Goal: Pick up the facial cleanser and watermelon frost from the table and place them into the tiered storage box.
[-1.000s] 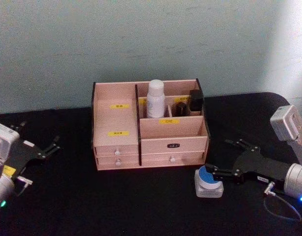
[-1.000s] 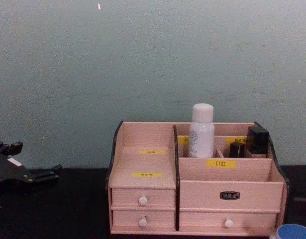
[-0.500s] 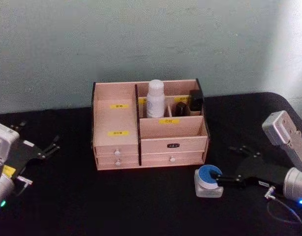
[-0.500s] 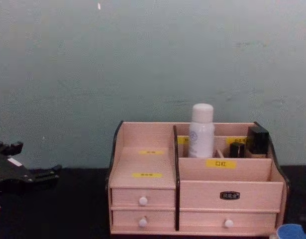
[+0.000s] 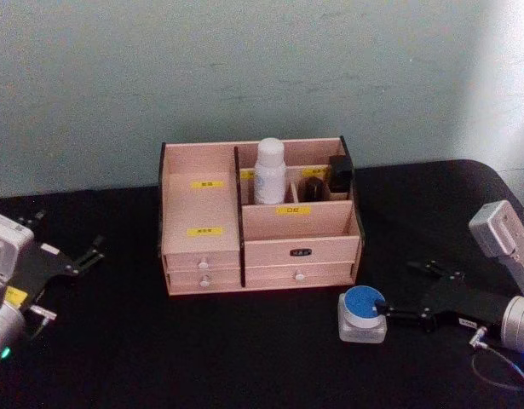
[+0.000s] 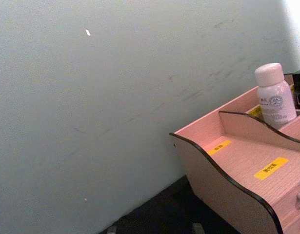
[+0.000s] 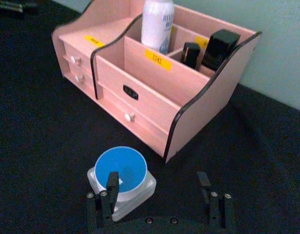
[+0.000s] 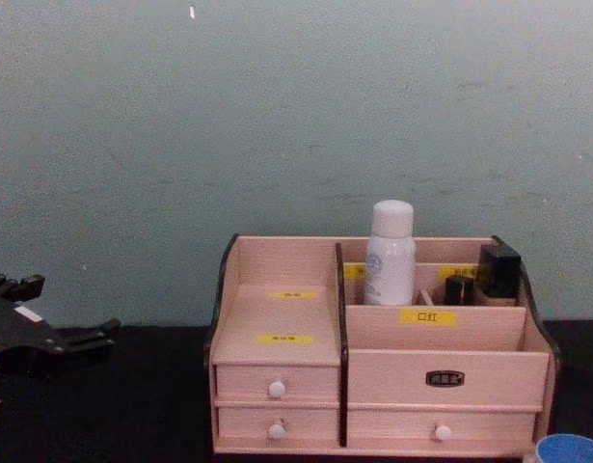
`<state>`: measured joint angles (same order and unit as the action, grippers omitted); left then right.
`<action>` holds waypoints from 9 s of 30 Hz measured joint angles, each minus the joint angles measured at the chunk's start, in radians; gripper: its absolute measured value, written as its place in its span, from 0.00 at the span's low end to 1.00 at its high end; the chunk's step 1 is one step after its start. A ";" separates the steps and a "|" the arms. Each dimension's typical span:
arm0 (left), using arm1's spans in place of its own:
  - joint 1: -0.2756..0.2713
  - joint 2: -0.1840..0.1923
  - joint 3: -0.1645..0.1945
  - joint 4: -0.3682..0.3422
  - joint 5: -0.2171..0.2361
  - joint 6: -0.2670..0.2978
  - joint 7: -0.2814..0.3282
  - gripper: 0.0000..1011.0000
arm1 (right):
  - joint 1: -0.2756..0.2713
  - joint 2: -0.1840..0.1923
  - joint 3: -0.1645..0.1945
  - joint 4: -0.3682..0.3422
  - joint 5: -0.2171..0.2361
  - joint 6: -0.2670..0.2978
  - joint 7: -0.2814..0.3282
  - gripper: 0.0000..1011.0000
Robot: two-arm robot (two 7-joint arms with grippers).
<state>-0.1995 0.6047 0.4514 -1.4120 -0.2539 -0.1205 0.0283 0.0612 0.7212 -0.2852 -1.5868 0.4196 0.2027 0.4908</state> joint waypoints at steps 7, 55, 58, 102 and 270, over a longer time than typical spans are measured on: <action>0.000 0.000 0.000 0.000 0.000 0.000 0.000 0.99 | -0.007 0.000 0.018 0.002 0.034 -0.034 0.027 0.99; 0.000 0.000 0.000 0.000 0.000 0.000 0.000 0.99 | 0.092 0.000 -0.110 0.089 0.046 -0.049 0.121 0.99; 0.000 0.000 0.000 0.000 0.000 0.000 0.000 0.99 | 0.097 -0.001 -0.116 0.097 0.047 -0.044 0.121 0.99; 0.000 0.000 0.000 0.000 0.000 0.000 0.000 0.99 | 0.110 -0.010 -0.127 0.108 0.052 -0.029 0.107 0.76; 0.000 0.000 0.000 0.000 0.000 0.000 0.000 0.99 | 0.763 -0.521 -0.373 0.749 -0.057 -0.072 0.230 0.70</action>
<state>-0.1995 0.6047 0.4514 -1.4120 -0.2539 -0.1205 0.0283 0.8247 0.2003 -0.6583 -0.8376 0.3630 0.1310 0.7204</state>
